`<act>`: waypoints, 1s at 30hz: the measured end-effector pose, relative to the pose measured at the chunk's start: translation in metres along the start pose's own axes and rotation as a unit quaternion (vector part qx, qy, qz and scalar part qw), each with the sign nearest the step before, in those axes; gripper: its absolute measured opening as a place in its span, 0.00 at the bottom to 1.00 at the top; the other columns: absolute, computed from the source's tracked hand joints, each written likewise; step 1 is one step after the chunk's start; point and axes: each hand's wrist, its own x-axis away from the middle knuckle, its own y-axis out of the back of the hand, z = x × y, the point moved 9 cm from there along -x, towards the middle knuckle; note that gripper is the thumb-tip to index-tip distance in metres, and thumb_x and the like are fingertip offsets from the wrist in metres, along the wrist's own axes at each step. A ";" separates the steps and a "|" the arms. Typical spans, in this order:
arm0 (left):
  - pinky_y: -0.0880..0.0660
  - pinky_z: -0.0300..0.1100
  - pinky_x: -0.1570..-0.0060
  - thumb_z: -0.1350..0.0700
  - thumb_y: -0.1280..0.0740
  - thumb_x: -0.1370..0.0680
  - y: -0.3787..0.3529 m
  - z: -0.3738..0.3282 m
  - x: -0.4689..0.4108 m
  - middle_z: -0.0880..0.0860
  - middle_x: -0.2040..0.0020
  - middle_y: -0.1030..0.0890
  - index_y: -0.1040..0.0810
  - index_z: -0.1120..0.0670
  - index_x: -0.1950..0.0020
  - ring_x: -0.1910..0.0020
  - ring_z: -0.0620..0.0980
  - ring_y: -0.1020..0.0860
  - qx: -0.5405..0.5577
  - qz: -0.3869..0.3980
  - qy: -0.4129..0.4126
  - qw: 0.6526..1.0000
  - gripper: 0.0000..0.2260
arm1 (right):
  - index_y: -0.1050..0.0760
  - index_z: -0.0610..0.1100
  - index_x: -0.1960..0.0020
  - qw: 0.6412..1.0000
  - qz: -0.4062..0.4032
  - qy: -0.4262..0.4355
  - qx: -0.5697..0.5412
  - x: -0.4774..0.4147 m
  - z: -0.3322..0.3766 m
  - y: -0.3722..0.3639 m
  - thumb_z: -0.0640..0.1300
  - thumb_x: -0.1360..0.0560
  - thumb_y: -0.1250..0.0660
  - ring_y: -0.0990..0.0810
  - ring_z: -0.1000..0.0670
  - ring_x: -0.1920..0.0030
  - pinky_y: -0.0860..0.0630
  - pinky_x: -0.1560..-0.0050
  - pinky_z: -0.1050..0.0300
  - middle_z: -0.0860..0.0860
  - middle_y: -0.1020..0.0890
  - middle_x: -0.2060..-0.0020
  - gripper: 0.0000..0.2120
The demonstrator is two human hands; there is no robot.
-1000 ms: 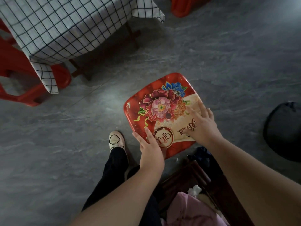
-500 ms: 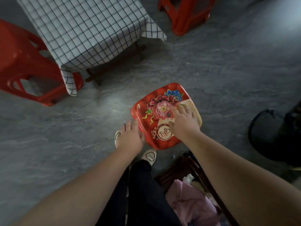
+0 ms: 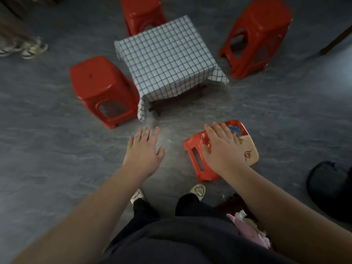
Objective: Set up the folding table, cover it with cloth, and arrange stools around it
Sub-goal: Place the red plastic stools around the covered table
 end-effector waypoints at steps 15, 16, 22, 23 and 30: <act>0.46 0.57 0.23 0.39 0.46 0.19 0.123 0.359 0.105 0.56 0.19 0.46 0.50 0.49 0.19 0.20 0.58 0.50 0.034 -0.097 0.096 0.990 0.32 | 0.52 0.53 0.18 0.994 -0.036 0.101 0.017 0.002 0.392 -0.032 0.57 0.19 0.42 0.54 0.47 0.19 0.49 0.21 0.41 0.51 0.49 0.18 0.33; 0.46 0.57 0.23 0.39 0.46 0.19 0.128 0.380 0.110 0.56 0.19 0.46 0.50 0.50 0.19 0.20 0.58 0.50 0.024 -0.098 0.100 0.990 0.32 | 0.52 0.53 0.18 0.993 -0.038 0.106 0.017 0.001 0.416 -0.036 0.57 0.19 0.43 0.53 0.47 0.19 0.48 0.21 0.41 0.50 0.48 0.18 0.33; 0.48 0.61 0.24 0.38 0.46 0.19 0.156 0.477 0.128 0.54 0.18 0.49 0.52 0.47 0.19 0.20 0.57 0.51 0.053 -0.102 0.152 0.982 0.32 | 0.50 0.51 0.18 0.988 -0.049 0.142 0.028 -0.008 0.514 -0.043 0.57 0.19 0.42 0.51 0.45 0.19 0.46 0.22 0.42 0.48 0.45 0.19 0.33; 0.48 0.60 0.24 0.38 0.46 0.19 0.159 0.487 0.127 0.54 0.18 0.49 0.52 0.47 0.19 0.20 0.57 0.51 0.053 -0.101 0.154 0.982 0.32 | 0.50 0.52 0.18 0.988 -0.050 0.146 0.031 -0.012 0.525 -0.042 0.57 0.19 0.42 0.50 0.45 0.19 0.46 0.21 0.43 0.48 0.45 0.19 0.33; 0.48 0.58 0.23 0.38 0.46 0.19 0.191 0.541 0.079 0.55 0.18 0.49 0.53 0.48 0.19 0.20 0.58 0.51 0.062 -0.101 0.154 0.981 0.32 | 0.47 0.51 0.19 0.984 -0.069 0.162 0.012 -0.069 0.579 -0.031 0.57 0.20 0.40 0.48 0.45 0.20 0.45 0.22 0.42 0.48 0.43 0.20 0.33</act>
